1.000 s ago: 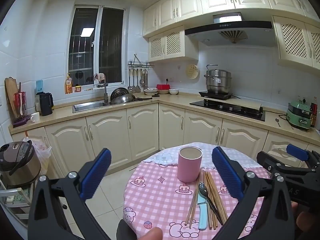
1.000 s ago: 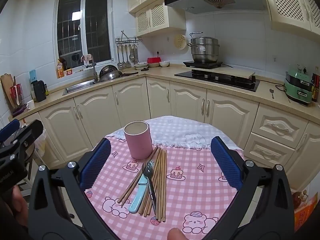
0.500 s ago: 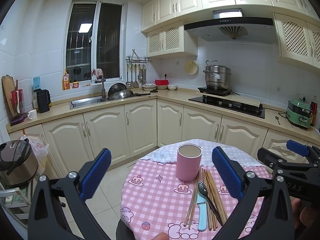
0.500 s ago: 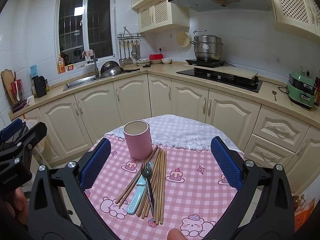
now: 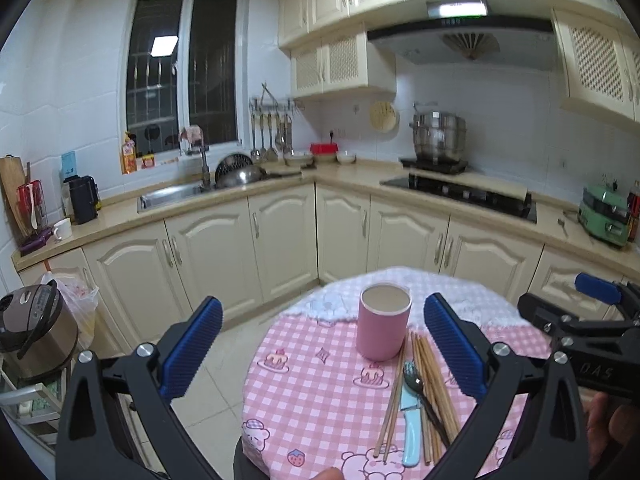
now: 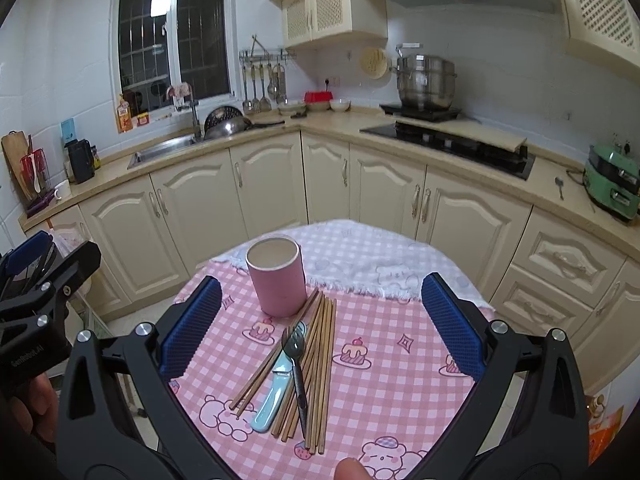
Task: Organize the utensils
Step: 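Move both grippers down toward the wooden chopsticks beside the pink cup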
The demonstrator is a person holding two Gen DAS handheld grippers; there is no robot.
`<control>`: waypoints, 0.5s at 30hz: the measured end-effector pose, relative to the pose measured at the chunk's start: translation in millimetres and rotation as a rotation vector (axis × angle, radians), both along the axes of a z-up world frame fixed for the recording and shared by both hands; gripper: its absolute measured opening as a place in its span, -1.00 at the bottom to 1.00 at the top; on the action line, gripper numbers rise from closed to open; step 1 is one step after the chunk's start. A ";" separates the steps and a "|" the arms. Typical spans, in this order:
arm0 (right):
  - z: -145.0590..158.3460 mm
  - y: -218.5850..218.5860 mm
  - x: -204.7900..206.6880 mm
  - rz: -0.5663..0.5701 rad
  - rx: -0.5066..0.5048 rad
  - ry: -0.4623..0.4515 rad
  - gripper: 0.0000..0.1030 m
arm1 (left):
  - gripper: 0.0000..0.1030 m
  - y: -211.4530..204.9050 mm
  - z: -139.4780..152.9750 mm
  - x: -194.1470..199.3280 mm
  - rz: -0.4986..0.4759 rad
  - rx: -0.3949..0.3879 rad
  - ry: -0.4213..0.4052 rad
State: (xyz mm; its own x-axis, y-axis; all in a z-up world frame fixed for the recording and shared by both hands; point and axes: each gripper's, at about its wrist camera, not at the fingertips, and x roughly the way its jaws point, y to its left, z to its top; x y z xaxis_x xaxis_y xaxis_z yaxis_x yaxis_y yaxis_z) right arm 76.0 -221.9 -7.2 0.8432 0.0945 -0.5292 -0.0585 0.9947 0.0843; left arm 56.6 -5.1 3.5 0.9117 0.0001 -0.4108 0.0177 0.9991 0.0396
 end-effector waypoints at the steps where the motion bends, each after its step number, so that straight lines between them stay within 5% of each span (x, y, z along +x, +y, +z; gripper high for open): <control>1: -4.6 -2.9 7.3 -0.006 0.004 0.027 0.90 | 0.91 0.1 -4.2 6.6 -0.004 0.003 0.024; 15: -83.5 -28.5 87.1 -0.001 0.018 0.328 0.90 | 0.92 -19.0 -95.0 109.8 -0.101 0.098 0.347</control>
State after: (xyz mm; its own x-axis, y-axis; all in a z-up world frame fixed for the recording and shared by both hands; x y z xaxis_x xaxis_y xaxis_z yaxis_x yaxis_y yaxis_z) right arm 163.1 -250.5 -90.6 0.6279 0.1057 -0.7711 -0.0245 0.9929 0.1162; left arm 166.4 -24.1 -91.5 0.7158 -0.0279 -0.6977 0.1449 0.9834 0.1092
